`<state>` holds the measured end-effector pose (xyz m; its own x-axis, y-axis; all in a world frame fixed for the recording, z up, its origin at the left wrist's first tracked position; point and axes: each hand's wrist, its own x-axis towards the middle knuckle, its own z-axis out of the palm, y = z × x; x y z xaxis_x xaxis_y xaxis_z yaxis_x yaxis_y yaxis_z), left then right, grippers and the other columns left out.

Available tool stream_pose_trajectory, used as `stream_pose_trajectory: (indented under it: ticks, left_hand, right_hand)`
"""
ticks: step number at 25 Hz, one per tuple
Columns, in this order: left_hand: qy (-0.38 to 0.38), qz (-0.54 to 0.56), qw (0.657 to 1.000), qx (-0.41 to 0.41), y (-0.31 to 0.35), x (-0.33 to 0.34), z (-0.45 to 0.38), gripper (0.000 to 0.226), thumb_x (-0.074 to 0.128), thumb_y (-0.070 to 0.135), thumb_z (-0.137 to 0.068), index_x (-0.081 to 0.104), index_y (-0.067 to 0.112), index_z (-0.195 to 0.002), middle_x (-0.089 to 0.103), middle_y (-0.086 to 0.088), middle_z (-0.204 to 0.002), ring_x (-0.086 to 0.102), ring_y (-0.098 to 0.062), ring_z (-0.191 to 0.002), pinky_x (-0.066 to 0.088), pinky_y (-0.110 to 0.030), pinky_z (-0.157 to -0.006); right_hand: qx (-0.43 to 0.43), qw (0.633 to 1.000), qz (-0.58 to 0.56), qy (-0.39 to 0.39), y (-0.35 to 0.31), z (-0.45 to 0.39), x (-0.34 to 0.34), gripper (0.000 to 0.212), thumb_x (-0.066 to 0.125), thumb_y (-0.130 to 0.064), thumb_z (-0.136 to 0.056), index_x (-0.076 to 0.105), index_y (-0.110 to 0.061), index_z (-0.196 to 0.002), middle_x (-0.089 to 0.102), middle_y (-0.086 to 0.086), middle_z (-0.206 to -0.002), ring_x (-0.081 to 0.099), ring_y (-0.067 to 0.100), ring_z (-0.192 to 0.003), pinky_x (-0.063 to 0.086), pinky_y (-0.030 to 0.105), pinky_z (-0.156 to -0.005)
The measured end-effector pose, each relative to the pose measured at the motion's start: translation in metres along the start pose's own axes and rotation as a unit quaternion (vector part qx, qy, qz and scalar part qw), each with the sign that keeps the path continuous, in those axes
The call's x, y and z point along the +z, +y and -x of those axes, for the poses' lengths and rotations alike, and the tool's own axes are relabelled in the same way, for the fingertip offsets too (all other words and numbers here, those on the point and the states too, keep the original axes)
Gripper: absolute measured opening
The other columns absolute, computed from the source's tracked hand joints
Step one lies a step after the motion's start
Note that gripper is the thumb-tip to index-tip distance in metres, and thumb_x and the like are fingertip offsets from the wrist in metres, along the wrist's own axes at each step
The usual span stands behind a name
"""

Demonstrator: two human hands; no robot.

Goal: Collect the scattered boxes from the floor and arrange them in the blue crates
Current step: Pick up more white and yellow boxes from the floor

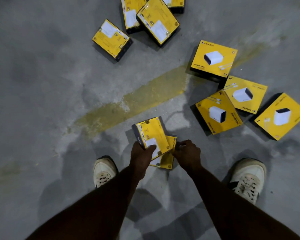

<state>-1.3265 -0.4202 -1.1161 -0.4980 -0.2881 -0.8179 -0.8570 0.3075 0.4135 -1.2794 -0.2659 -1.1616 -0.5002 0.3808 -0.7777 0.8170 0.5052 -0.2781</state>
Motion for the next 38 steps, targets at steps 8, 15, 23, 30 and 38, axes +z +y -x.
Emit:
stream_pose_trajectory:
  ticks: [8,15,23,30,38]
  left_hand:
    - [0.053,-0.106,0.993,0.023,-0.007,-0.049,-0.022,0.046,0.079,0.019,-0.077,0.046,0.009,-0.107,0.060,-0.005,-0.091,0.061,-0.021,-0.080,0.050,-0.029,-0.065]
    - [-0.070,-0.123,0.988,0.064,-0.029,-0.031,-0.022,0.049,0.072,0.013,-0.069,0.055,0.019,-0.115,0.065,-0.004,-0.102,0.066,-0.024,-0.092,0.057,-0.042,-0.075]
    - [-0.081,-0.020,0.993,0.081,0.025,0.012,0.011,0.047,0.060,0.008,-0.080,0.062,0.027,-0.123,0.072,0.002,-0.110,0.069,-0.018,-0.099,0.056,-0.024,-0.070]
    - [-0.211,0.173,0.962,0.011,0.089,0.079,0.085,0.045,0.064,0.055,-0.087,0.068,0.025,-0.121,0.075,-0.002,-0.110,0.073,-0.022,-0.098,0.060,-0.034,-0.072]
    - [0.025,0.037,0.999,0.016,0.113,0.138,0.075,0.072,0.083,0.049,-0.055,0.054,0.014,-0.111,0.068,-0.007,-0.108,0.068,-0.026,-0.096,0.059,-0.046,-0.084]
  right_hand:
    - [0.093,0.970,-0.185,-0.127,0.010,0.012,0.038,0.058,0.089,-0.032,-0.059,0.063,-0.009,-0.105,0.069,0.006,-0.102,0.068,0.020,-0.089,0.059,0.034,-0.076]
    - [0.119,0.943,-0.298,-0.094,0.030,0.003,0.077,0.108,0.086,-0.072,-0.013,0.067,-0.023,-0.107,0.069,0.002,-0.106,0.069,0.018,-0.092,0.062,0.038,-0.077]
    - [-0.057,0.943,-0.318,0.073,-0.029,0.059,-0.021,0.037,0.068,-0.017,-0.089,0.051,-0.014,-0.122,0.063,0.001,-0.108,0.062,0.022,-0.101,0.049,0.032,-0.081]
    - [-0.189,0.935,-0.277,0.113,-0.017,0.068,-0.090,0.064,0.047,-0.035,-0.085,0.044,-0.016,-0.146,0.046,0.001,-0.148,0.042,0.015,-0.137,0.040,0.041,-0.110]
    - [-0.104,0.930,-0.263,0.235,0.017,0.019,-0.155,0.043,0.061,-0.020,-0.083,0.057,-0.010,-0.125,0.059,0.008,-0.124,0.053,0.025,-0.117,0.041,0.032,-0.095]
